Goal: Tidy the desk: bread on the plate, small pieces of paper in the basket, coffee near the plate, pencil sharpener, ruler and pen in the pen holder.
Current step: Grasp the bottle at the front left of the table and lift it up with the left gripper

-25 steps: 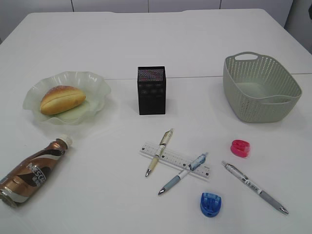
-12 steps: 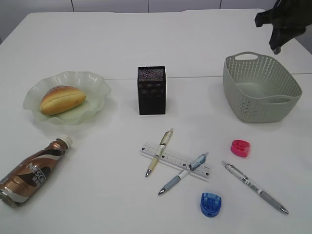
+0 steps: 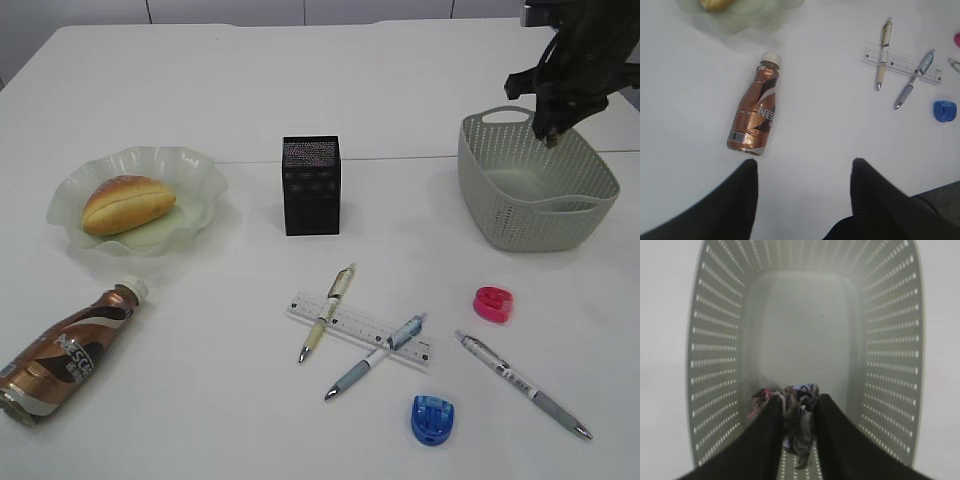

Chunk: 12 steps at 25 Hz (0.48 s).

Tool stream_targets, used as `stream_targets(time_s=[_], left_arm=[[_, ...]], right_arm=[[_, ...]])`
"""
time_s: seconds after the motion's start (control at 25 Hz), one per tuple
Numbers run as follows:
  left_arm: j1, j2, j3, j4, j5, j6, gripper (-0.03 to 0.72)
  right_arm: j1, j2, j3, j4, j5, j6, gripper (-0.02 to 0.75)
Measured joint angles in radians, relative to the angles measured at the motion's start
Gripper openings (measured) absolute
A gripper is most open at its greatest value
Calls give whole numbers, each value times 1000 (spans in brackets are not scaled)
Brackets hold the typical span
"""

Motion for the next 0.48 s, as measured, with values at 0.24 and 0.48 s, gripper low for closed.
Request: stream_targets(time_s=[0.24, 0.48], left_arm=[[0, 0, 0, -19, 0, 0, 426], [0, 0, 0, -24, 0, 0, 426]], right_arm=[[2, 4, 0, -23, -19, 60, 528], [2, 2, 0, 3, 24, 51, 567]])
